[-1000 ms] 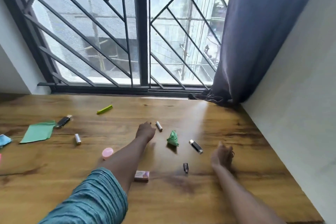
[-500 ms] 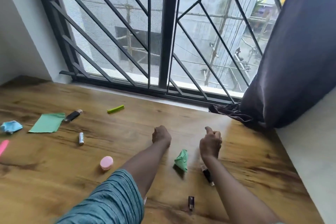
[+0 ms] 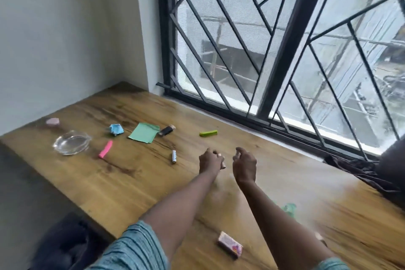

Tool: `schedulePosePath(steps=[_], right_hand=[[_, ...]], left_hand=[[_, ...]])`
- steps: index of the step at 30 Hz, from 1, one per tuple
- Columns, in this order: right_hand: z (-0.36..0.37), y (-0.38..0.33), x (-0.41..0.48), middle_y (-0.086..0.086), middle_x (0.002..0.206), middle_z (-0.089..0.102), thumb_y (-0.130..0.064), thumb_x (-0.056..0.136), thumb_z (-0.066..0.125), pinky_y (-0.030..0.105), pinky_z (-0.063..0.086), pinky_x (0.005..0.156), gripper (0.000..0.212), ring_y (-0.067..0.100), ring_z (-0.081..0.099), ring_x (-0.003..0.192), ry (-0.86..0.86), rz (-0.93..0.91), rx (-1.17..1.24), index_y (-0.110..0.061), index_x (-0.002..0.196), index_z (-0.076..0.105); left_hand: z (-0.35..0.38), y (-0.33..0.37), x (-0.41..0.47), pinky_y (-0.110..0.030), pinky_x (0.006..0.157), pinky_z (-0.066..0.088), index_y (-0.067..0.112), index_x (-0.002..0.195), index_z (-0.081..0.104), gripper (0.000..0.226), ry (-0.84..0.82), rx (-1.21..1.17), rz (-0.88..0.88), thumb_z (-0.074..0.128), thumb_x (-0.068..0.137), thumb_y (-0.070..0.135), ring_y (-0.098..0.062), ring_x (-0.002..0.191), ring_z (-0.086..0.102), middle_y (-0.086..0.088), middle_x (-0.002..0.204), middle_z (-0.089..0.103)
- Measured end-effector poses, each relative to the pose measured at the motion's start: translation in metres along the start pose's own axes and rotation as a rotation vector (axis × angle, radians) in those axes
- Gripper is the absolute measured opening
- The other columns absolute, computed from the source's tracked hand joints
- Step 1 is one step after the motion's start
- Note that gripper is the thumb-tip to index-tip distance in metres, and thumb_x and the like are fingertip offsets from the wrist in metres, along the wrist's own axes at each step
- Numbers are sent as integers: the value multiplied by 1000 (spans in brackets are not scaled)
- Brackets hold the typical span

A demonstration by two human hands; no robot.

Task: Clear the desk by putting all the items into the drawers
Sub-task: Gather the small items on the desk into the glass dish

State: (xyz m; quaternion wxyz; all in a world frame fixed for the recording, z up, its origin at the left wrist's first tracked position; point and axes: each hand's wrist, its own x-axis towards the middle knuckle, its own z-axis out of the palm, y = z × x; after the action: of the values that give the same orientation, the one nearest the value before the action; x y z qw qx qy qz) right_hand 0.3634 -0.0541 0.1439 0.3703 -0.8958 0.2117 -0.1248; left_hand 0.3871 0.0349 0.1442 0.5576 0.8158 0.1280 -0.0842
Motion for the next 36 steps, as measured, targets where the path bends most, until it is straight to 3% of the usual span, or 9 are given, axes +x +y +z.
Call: schedulePosePath(steps=[3,7,11,15,21,23,26,30,36], right_hand=[[56,-59,-20,21,115,65,-6,92,49,31,47,84,33,32,61,104,-59,-63,61,-7,123,60],[151,-143,-55,22,99,70,-6,83,58,39,52,80,31,36,67,93,-251,-13,184,-9,113,66],[231,-220,-89,11,77,65,0,72,64,40,58,77,33,26,66,73,-438,23,260,-8,104,70],[273,-274,-117,15,98,71,-4,76,68,39,56,81,35,29,68,88,-508,17,277,-9,111,68],[312,-315,-116,13,95,72,-9,79,67,25,53,78,35,26,70,91,-504,-22,175,-9,114,67],[325,-328,-110,15,107,70,-9,82,65,21,46,75,35,25,67,98,-520,-57,117,-11,117,66],[348,-342,-95,17,115,66,-4,84,59,27,48,81,35,27,63,105,-551,-110,32,-8,118,65],[370,-354,-81,19,108,67,-3,87,52,36,51,81,22,32,64,100,-595,-143,-148,0,104,66],[386,-355,-71,18,110,65,-4,90,52,35,52,80,20,31,63,101,-644,-222,-282,0,107,62]], left_hand=[[-78,-21,20,-29,85,49,8,110,63,27,141,69,45,64,87,21,-28,108,61,-13,114,67],[-205,-59,47,-31,90,44,7,113,64,30,308,111,21,65,88,22,-28,113,59,-13,117,67],[-323,-97,79,-33,92,46,3,112,66,29,408,91,-75,65,86,16,-30,112,60,-16,117,67],[-400,-121,105,-29,98,43,5,128,58,45,401,143,-165,65,84,14,-26,121,56,-10,131,59],[-438,-136,144,-33,90,55,-1,117,63,33,299,211,-285,61,86,11,-29,108,65,-18,116,66],[-442,-142,160,-36,86,58,0,113,66,29,288,235,-271,57,87,8,-30,101,68,-19,111,68],[-446,-143,179,-33,87,56,0,110,68,27,256,357,-214,53,88,6,-29,104,66,-18,113,67],[-447,-135,199,-33,90,50,-1,111,63,28,225,531,-156,44,91,4,-32,112,61,-20,119,63],[-445,-133,214,-35,93,48,-2,112,63,30,130,747,-99,42,92,3,-32,114,59,-21,121,62]])
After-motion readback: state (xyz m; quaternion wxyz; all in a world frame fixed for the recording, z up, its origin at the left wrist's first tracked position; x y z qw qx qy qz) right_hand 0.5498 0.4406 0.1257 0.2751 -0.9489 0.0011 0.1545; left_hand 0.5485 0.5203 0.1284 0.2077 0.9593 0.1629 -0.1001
